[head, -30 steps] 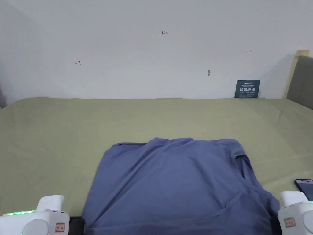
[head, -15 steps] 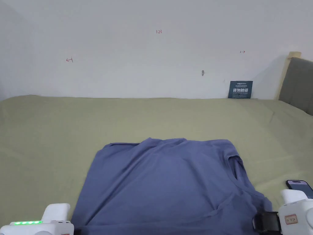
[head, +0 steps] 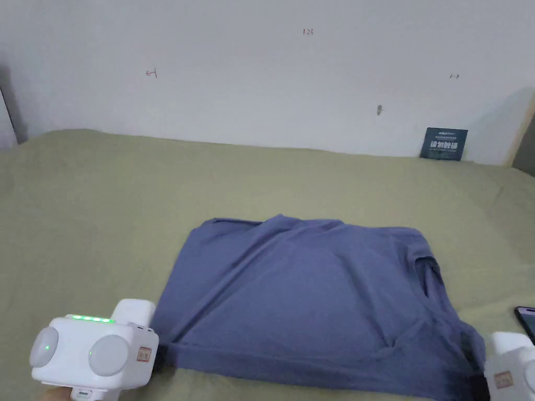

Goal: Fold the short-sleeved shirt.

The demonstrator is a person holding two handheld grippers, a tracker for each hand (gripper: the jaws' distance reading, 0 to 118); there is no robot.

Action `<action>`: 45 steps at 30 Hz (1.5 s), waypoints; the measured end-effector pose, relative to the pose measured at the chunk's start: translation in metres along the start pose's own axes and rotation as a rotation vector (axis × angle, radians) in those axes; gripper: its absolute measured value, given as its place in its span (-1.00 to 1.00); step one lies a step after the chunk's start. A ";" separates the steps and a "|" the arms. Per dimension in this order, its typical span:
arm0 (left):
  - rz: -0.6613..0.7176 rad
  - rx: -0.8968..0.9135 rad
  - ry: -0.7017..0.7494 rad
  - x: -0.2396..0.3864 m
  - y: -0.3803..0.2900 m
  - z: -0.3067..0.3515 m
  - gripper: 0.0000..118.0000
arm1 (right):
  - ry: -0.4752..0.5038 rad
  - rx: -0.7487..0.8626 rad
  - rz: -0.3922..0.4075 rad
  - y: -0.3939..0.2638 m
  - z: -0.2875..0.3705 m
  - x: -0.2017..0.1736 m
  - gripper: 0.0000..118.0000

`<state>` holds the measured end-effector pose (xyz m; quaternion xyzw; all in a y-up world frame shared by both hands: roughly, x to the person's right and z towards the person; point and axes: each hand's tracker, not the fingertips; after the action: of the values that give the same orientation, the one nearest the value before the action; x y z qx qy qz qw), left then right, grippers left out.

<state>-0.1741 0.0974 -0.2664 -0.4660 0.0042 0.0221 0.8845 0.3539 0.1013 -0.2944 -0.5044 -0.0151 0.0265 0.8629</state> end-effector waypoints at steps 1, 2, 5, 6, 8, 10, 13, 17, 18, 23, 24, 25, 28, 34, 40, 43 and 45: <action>-0.002 0.001 -0.002 -0.002 0.001 0.002 -0.97 | -0.001 0.015 0.032 0.002 0.006 -0.001 -0.93; -0.005 0.002 -0.005 -0.003 0.003 0.004 -0.97 | -0.014 0.036 0.058 0.004 0.012 -0.002 -0.93; -0.012 0.012 -0.009 -0.004 0.015 0.015 -0.97 | 0.005 0.068 0.043 0.021 0.028 0.003 -0.93; -0.020 0.017 -0.008 -0.004 0.021 0.016 -0.97 | 0.012 0.077 0.038 0.029 0.032 0.005 -0.93; -0.037 0.026 0.001 0.001 0.038 0.023 -0.97 | 0.016 0.082 0.037 0.051 0.030 0.009 -0.93; -0.064 0.023 0.007 0.004 0.060 0.020 -0.97 | 0.017 0.065 0.052 0.074 0.024 0.011 -0.93; -0.120 -0.008 0.007 0.012 0.101 0.008 -0.97 | 0.013 0.025 0.048 0.112 0.006 0.010 -0.93; -0.107 -0.066 0.002 0.020 0.147 -0.023 -0.97 | -0.020 -0.055 0.043 0.152 -0.025 0.002 -0.93; -0.101 -0.089 0.001 0.021 0.154 -0.030 -0.97 | -0.024 -0.061 0.042 0.159 -0.032 -0.001 -0.93; -0.021 -0.077 -0.015 0.024 0.166 -0.060 0.18 | 0.016 -0.046 -0.121 0.175 -0.063 0.004 0.29; 0.014 -0.073 -0.025 0.023 0.166 -0.063 0.65 | 0.006 -0.056 -0.154 0.175 -0.067 0.007 0.75; 0.065 -0.082 -0.050 0.022 0.165 -0.067 0.65 | -0.021 -0.076 -0.173 0.175 -0.070 0.008 0.75; 0.121 -0.102 -0.113 0.010 0.163 -0.073 0.76 | 0.010 -0.055 -0.155 0.168 -0.061 0.009 0.74; 0.085 -0.015 -0.044 0.017 0.153 -0.033 0.36 | -0.001 0.001 -0.087 0.156 -0.024 0.001 0.19; 0.089 0.085 -0.070 0.025 0.125 0.006 -1.00 | -0.022 0.097 0.019 0.127 0.010 -0.022 -0.99; 0.061 0.098 -0.072 0.033 0.106 0.019 -1.00 | 0.017 0.133 -0.001 0.106 0.026 -0.029 -0.99; 0.046 0.143 -0.053 0.037 0.091 0.028 -1.00 | 0.024 0.157 0.010 0.095 0.028 -0.029 -1.00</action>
<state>-0.1412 0.1730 -0.3262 -0.4009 -0.0069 0.0542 0.9145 0.3208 0.1705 -0.3639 -0.4354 -0.0002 0.0259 0.8999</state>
